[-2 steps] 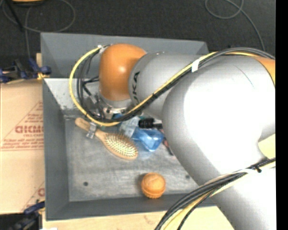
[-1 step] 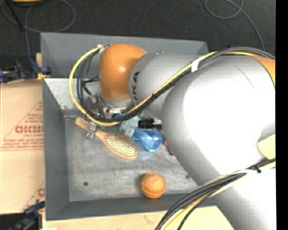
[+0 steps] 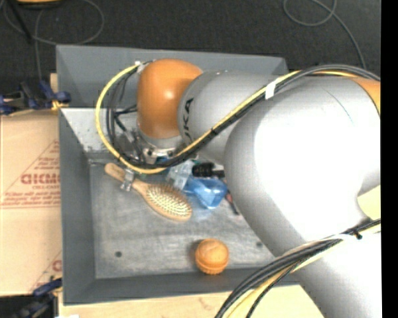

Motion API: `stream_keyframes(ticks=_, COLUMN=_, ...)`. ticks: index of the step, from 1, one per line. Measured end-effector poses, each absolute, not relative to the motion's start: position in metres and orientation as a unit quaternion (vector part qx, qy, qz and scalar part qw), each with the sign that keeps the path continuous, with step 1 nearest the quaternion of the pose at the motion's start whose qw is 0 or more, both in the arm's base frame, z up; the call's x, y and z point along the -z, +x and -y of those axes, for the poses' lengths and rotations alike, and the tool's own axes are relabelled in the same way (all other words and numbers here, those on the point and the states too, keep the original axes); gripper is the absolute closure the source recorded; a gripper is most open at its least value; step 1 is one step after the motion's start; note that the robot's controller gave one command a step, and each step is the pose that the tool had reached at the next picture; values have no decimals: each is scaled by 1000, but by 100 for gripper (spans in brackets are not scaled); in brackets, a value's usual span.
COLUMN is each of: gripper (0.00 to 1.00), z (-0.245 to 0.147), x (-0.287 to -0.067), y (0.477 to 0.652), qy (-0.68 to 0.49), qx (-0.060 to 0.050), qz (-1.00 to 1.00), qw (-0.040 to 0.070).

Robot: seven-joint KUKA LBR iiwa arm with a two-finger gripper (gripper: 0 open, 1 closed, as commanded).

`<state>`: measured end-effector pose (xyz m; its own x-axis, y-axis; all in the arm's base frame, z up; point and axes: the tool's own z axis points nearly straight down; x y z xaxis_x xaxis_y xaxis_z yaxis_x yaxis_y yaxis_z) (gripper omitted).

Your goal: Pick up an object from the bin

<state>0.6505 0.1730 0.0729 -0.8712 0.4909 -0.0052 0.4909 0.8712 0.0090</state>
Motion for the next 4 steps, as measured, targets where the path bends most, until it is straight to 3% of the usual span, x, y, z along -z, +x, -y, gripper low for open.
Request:
stream_keyframes(ticks=1, gripper=100, z=-171, x=-79, y=649, qy=247, qx=0, qz=-969, qw=0)
stream_keyframes(ticks=2, gripper=100, z=-170, x=-100, y=647, qy=250, qx=1, qz=-968, qw=-2)
stream_keyframes(ticks=4, gripper=100, z=-171, x=-129, y=650, qy=251, qx=-1, qz=-968, qw=1)
